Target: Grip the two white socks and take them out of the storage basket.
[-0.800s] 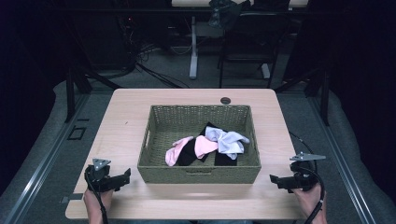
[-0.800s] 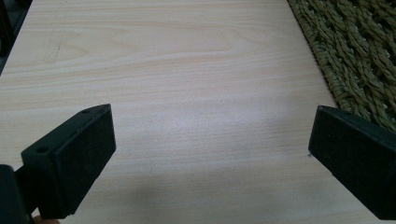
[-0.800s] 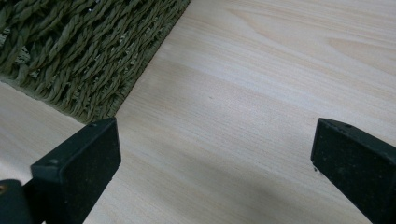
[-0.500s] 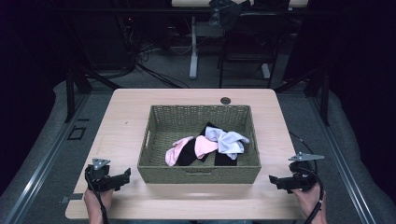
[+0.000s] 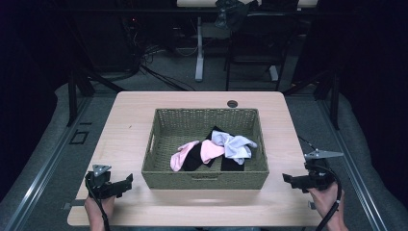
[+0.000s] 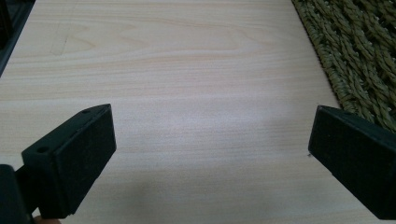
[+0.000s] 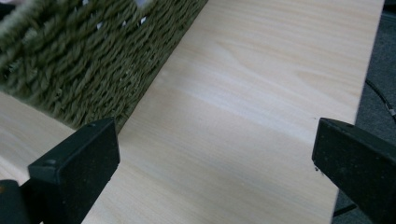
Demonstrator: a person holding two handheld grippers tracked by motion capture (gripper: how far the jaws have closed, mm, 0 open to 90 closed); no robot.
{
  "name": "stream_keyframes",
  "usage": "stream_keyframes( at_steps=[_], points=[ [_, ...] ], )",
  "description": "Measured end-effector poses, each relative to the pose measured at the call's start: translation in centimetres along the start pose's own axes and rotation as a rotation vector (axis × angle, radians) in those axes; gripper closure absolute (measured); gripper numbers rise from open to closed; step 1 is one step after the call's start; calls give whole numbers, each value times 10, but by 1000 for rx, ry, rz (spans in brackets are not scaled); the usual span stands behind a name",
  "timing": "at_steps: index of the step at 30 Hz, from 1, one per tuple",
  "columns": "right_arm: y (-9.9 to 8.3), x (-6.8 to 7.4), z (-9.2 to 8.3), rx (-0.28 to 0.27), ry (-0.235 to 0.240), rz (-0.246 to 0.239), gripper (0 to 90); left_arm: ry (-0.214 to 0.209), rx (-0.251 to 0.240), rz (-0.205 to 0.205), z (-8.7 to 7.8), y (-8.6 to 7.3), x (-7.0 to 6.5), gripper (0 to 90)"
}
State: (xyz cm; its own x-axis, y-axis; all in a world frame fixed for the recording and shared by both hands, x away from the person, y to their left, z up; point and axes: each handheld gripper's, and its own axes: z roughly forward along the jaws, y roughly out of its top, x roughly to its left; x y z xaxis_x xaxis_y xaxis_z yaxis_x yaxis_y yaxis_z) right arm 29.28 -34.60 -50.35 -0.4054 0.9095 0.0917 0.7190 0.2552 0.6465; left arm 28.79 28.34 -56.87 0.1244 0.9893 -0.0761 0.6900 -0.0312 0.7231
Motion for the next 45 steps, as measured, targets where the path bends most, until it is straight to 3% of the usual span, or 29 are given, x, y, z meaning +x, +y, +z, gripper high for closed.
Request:
stream_keyframes(
  at_steps=[12,13,19,28,40,45],
  points=[
    [50,10,-34,-67,37,-85,0,8,-9,-9,-2,0,1,9],
    [59,12,-37,-76,58,-95,0,8,-10,-9,-3,0,1,9],
    [85,25,-38,-69,79,-147,0,3,4,-9,-2,0,2,9],
    [129,50,-17,-18,126,-237,2,1,-6,-10,-1,0,2,9],
    [166,81,23,89,149,-327,4,-8,-7,-8,0,0,0,9],
    [176,87,35,125,156,-339,14,-14,-2,-5,0,0,1,9]
  ],
)
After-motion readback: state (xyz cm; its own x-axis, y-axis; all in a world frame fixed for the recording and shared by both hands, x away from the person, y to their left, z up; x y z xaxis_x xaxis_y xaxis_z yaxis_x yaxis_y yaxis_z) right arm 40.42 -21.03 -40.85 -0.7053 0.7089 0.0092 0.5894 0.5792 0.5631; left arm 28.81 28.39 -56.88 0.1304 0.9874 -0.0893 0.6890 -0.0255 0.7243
